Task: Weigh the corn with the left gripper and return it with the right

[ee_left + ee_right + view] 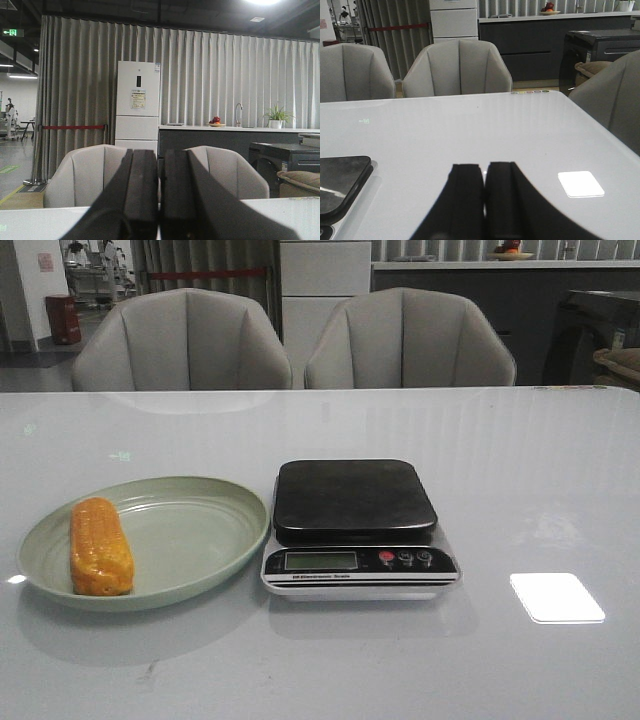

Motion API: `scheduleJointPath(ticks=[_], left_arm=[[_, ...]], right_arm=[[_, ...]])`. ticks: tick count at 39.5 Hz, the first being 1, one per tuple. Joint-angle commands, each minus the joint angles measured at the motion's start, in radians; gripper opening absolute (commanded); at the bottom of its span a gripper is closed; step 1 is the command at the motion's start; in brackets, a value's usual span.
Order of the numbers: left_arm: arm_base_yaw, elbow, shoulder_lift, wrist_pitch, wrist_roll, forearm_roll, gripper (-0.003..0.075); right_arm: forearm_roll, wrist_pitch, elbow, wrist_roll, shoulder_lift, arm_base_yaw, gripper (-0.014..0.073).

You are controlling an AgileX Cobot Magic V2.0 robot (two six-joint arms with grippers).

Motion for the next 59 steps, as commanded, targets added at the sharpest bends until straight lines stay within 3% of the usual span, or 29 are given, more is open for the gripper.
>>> scheduleJointPath(ticks=[1,14,22,29,44,49,56,59], left_arm=[[-0.008,-0.104,-0.003,0.045,-0.002,-0.006,0.0122],[-0.008,-0.478,0.229,0.488,-0.002,0.096,0.0122],[-0.008,-0.560,0.373,0.708,-0.002,0.032,0.0122],[-0.008,-0.558,0.455,0.769,-0.002,0.023,0.0122],[-0.022,-0.490,0.476,0.704,-0.002,0.030,0.0135],[-0.031,-0.490,0.498,0.704,-0.002,0.031,0.0242],[-0.072,-0.490,0.557,0.704,-0.011,0.031,0.0544],[-0.081,-0.494,0.586,0.704,-0.011,0.014,0.0608]], right_arm=[[-0.010,-0.075,0.011,-0.006,-0.020,-0.003,0.0167],[-0.010,-0.075,0.011,-0.006,-0.020,-0.003,0.0167],[-0.010,-0.075,0.011,-0.006,-0.020,-0.003,0.0167],[-0.010,-0.075,0.011,-0.006,-0.020,-0.003,0.0167],[-0.010,-0.075,0.011,-0.006,-0.020,-0.004,0.0167],[-0.010,-0.075,0.011,-0.006,-0.020,-0.004,0.0167],[-0.010,-0.075,0.011,-0.006,-0.020,-0.004,0.0167],[-0.010,-0.075,0.011,-0.006,-0.020,-0.004,0.0167]])
